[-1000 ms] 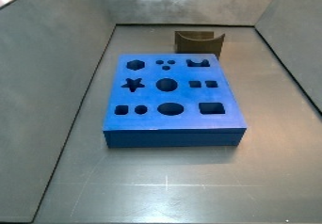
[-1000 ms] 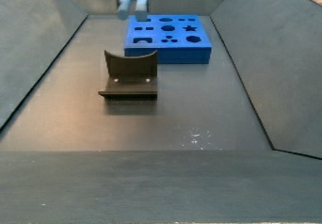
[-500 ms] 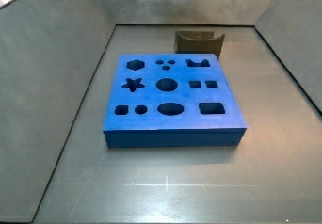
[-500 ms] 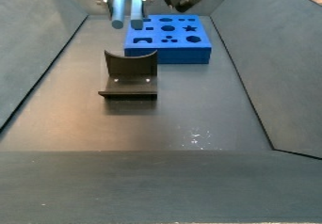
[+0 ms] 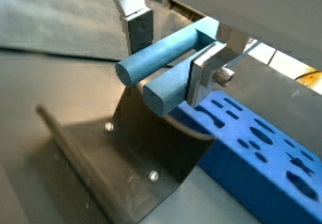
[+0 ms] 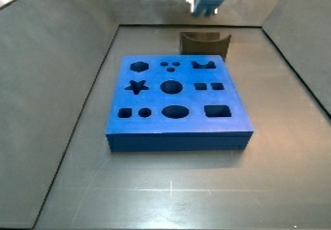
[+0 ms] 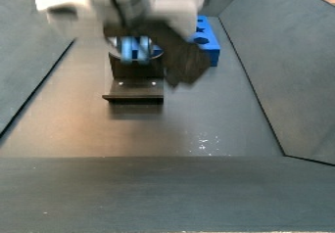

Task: Pick up the square-circle object. Move up. Place the square-circle object on the fixture. Regrasp the square-circle object. Move to above the board. Insert the square-circle object.
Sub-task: Place the square-circle object on the fixture.

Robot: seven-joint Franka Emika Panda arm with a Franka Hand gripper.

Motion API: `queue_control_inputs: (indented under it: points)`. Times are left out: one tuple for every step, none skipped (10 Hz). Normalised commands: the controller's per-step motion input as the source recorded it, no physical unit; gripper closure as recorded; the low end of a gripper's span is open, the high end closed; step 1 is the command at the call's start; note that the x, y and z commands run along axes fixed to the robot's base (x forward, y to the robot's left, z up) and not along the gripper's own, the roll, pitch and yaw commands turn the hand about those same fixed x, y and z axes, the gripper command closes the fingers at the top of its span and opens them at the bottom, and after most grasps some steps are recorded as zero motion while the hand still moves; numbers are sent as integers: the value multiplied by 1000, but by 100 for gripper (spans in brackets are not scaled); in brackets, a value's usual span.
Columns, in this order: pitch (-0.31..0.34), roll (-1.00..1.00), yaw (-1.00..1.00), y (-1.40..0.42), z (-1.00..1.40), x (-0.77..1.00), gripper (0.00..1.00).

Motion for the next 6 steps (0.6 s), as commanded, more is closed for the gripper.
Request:
queue_control_inputs:
  points:
    - [28, -728, -103, 103, -1000, 162, 100]
    - [27, -555, -91, 111, -1000, 173, 100]
    - [30, -328, -81, 116, -960, 180, 100]
    - [28, -216, -74, 82, -746, 153, 100]
    - [15, -162, -74, 60, -459, 107, 100]
    - [3, -147, -74, 54, -326, 93, 100]
